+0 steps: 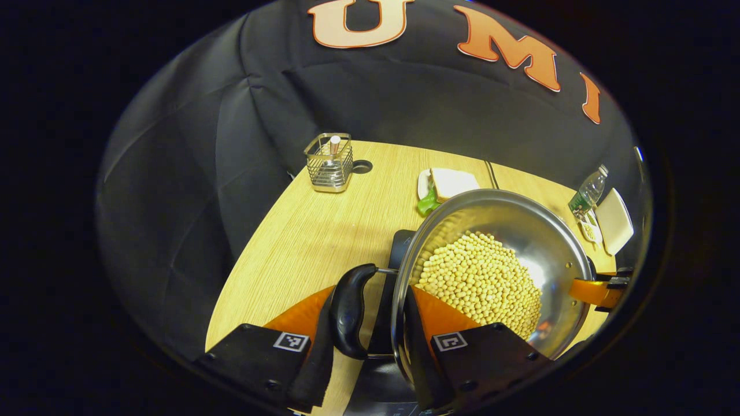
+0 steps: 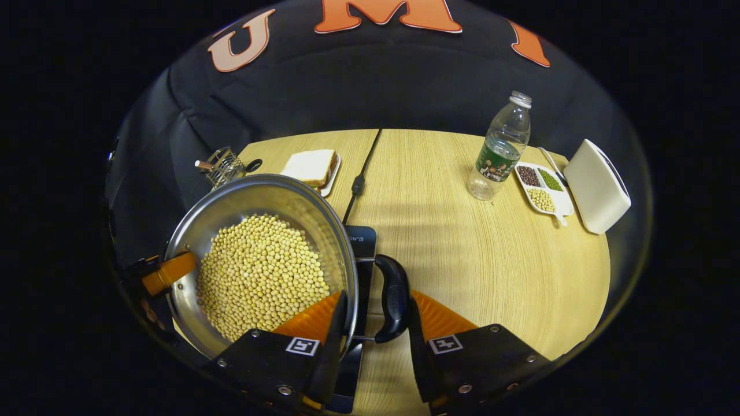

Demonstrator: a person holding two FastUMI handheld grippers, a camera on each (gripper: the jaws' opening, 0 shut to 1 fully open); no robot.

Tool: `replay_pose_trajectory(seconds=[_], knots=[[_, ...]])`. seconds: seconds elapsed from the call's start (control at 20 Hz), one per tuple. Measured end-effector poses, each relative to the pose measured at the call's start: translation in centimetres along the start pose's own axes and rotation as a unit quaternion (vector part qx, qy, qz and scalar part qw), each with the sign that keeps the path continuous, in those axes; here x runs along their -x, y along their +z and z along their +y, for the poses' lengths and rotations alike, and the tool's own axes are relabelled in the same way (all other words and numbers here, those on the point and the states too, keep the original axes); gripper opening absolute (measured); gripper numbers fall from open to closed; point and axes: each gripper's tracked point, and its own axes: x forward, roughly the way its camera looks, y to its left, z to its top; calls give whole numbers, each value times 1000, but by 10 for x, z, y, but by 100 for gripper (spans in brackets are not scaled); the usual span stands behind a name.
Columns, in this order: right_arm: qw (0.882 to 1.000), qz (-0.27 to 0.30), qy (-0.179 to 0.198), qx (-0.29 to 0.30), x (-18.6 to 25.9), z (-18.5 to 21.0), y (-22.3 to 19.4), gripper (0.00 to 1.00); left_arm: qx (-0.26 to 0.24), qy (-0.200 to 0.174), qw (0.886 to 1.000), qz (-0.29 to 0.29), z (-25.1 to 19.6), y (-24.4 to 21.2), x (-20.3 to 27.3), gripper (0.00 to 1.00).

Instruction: First push the handle of the pot to place it horizontally, then grasp the pot with both hands and set it on the induction cooktop.

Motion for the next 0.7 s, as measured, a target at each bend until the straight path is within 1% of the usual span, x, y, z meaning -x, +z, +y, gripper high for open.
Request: replay_pose_trajectory(seconds=[0.05, 0.1, 0.15, 0.2, 0.25, 0.35, 0.4, 0.45, 0.5, 0.6, 0.7], knots=[[1000, -3, 4, 3, -5, 2, 5, 54, 4, -1, 1000, 4, 1, -4, -2, 65], [1000, -4, 12, 8, -2, 3, 8, 56, 11, 3, 1000, 10, 3, -8, -5, 65], [1000, -4, 26, 6, 0, 4, 11, 58, 15, 12, 1000, 15, 5, -11, -4, 69], [999, 0, 36, -1, 6, 3, 16, 60, 11, 15, 1000, -1, 4, -5, 2, 75], [999, -10, 44, -5, 9, 0, 21, 61, 1, 14, 1000, -17, 1, 1, 7, 75], [998, -46, 46, 3, 17, -7, 39, 64, -22, 20, 998, -48, -3, 18, 28, 81], [997, -64, 46, 7, 24, -13, 48, 60, -30, 22, 997, -63, -6, 24, 37, 81], [996, -81, 43, 12, 33, -23, 55, 69, -35, 26, 996, -75, -9, 30, 49, 83], [994, -102, 38, 18, 46, -35, 64, 75, -38, 27, 995, -89, -13, 35, 64, 93], [989, -140, 28, 31, 71, -64, 80, 82, -38, 28, 992, -118, -24, 51, 95, 95], [983, -178, 14, 43, 97, -95, 88, 86, -30, 25, 988, -151, -34, 67, 120, 95]])
